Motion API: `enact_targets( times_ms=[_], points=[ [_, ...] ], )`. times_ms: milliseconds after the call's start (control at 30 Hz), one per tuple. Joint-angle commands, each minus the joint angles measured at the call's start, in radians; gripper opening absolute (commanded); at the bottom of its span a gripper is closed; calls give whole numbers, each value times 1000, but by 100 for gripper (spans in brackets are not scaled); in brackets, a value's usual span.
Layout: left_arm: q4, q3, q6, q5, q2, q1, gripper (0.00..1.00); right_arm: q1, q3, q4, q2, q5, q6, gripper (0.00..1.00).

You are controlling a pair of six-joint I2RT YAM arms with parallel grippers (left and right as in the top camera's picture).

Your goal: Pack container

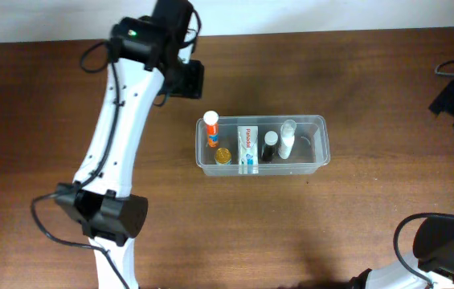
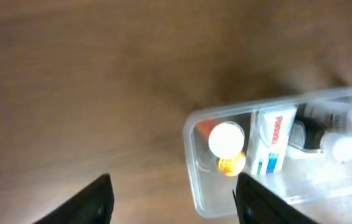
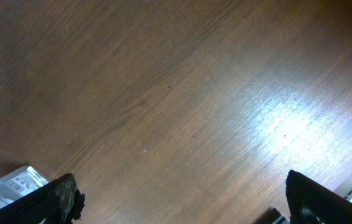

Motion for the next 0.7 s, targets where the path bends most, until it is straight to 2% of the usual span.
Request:
enact_targets(
  times_ms=[0,200,333,567,667],
  points=[
    [-105,135,10,-34,-21,53,63,-2,2,-2,0,1,2,98],
    [-105,120,43,10,-159,95,63,-2,2,-2,0,1,2,98],
    [-105,44,58,10,-295,97,63,-2,2,-2,0,1,2,98],
    [-101,-298,42,6,-644,94,63,-2,2,-2,0,1,2,98],
    [-47,-458,4,9,-813,94,63,-2,2,-2,0,1,2,98]
  ],
)
